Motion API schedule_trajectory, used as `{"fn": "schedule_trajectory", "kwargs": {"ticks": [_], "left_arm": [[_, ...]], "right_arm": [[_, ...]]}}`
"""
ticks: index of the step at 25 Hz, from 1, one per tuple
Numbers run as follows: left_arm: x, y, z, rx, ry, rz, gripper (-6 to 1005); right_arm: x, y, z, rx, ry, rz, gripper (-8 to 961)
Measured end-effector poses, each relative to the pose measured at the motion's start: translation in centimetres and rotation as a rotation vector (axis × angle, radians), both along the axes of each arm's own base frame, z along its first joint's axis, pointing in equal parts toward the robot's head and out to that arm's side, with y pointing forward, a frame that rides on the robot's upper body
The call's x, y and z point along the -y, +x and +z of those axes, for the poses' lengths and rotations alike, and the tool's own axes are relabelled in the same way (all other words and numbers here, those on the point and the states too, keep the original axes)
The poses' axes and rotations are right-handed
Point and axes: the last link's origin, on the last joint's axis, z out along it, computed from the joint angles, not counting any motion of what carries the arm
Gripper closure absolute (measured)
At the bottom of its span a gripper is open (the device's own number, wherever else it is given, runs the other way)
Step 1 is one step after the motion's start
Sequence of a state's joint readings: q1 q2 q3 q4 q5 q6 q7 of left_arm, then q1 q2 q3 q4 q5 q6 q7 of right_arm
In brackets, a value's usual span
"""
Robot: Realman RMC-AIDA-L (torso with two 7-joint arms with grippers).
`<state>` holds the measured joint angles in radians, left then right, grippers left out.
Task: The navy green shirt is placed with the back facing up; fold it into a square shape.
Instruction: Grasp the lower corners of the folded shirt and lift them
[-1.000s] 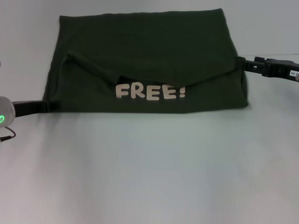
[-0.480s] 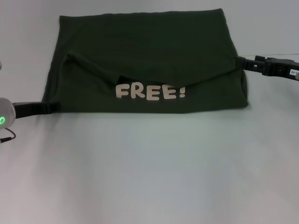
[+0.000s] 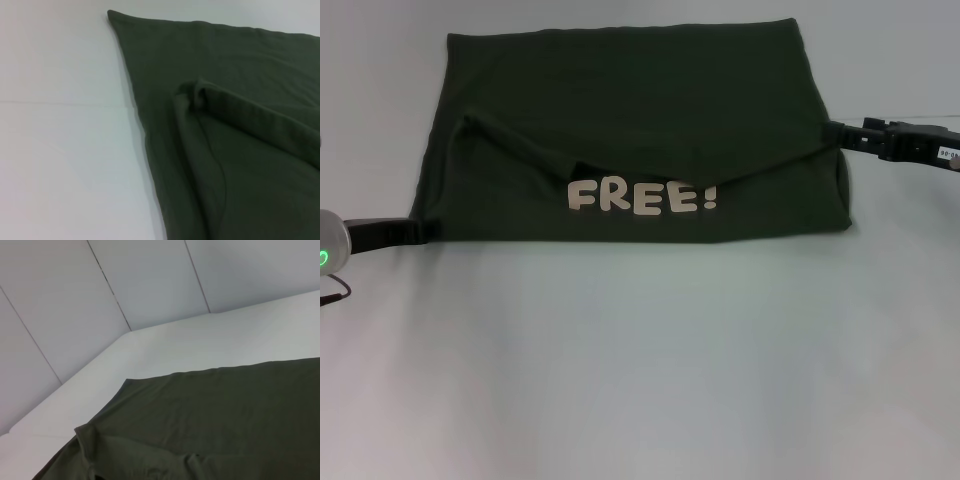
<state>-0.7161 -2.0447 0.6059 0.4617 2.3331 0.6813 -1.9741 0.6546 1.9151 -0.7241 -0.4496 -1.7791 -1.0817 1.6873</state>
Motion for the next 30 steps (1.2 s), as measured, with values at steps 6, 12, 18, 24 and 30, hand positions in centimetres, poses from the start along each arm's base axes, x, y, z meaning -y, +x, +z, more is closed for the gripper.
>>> {"fn": "schedule_trajectory", "kwargs": {"ticks": [6,12,18,24,30], "left_arm": [[-0.05,0.07,0.0,0.0,0.0,-0.002,658],[0.05,0.04,-0.29,-0.004,-0.014,0.002,682],[-0.1,0.04,-0.08,-0.005,-0.01,0.004,749],[-0.11,0.04,-0.12,-0.01,-0.012,0.003,875],[-0.13,0.01,-0.04,-0.009,-0.011,0.004,983]], "right_arm": [[0.02,-0.01,-0.09,0.003,-0.004,0.0,37],[0.0,0.02,-0.41,0.009,-0.005,-0.005,37],[-0.11,-0.03,-0.43,0.014,-0.002,-0.006,37],[-0.2,-0.14,-0.57,0.022,-0.007,-0.003,37],[-0.3,-0.29,-0.58,0.022,-0.008,-0.001,37]]}}
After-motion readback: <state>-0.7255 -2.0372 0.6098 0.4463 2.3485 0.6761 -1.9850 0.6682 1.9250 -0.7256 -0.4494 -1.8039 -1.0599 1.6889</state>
